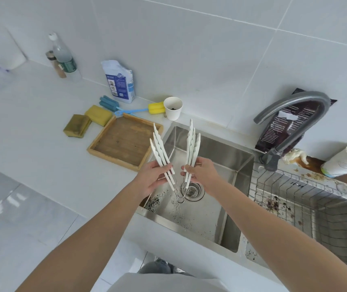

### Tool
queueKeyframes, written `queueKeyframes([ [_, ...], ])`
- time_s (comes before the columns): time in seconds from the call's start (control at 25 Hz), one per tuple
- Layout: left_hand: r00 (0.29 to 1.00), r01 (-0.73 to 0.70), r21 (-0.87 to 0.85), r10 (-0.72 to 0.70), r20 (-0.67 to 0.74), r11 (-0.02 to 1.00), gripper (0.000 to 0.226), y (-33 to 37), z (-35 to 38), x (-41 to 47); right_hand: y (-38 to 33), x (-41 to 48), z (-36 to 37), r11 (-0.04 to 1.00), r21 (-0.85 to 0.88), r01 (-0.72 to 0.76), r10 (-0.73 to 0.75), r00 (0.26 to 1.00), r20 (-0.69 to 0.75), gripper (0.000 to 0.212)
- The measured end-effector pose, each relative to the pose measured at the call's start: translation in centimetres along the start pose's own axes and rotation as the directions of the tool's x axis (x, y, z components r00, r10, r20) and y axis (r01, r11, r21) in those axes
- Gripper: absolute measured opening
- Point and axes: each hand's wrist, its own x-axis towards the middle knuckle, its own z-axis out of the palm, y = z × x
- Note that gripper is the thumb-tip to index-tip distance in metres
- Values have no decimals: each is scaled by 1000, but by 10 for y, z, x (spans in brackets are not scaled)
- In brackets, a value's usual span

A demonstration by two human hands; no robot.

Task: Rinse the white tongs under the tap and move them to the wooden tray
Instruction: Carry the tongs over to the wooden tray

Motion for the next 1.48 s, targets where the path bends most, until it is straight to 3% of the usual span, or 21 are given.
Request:
queueKeyframes([
  [0.36, 964, -107, -59, 89, -249, 993, 26, 6, -43, -18, -8, 17, 51, 990, -113, 87, -68, 985, 162, 19],
  [0.56, 948, -119, -51, 99, -302, 992, 30, 34, -73, -2, -27, 46, 92, 979, -188, 83, -50, 984, 170, 13],
  [0.68, 948, -113, -57, 90, -305, 992, 30, 55, -97, 16, -42, 69, 121, 975, -214, 54, -25, 990, 138, 22],
  [1.04, 959, 12, -30, -20, -281, 999, 31, 97, -162, 86, -63, 136, 194, 948, -316, -40, 56, 998, 42, 26],
  [1.28, 955, 109, -4, -106, -277, 994, 31, 92, -167, 119, -60, 165, 198, 840, -543, -14, 19, 1000, 4, 24],
  [1.48, 938, 204, 53, -179, -297, 978, 31, 91, -165, 134, -56, 180, 196, 763, -646, -17, 27, 1000, 5, 36],
])
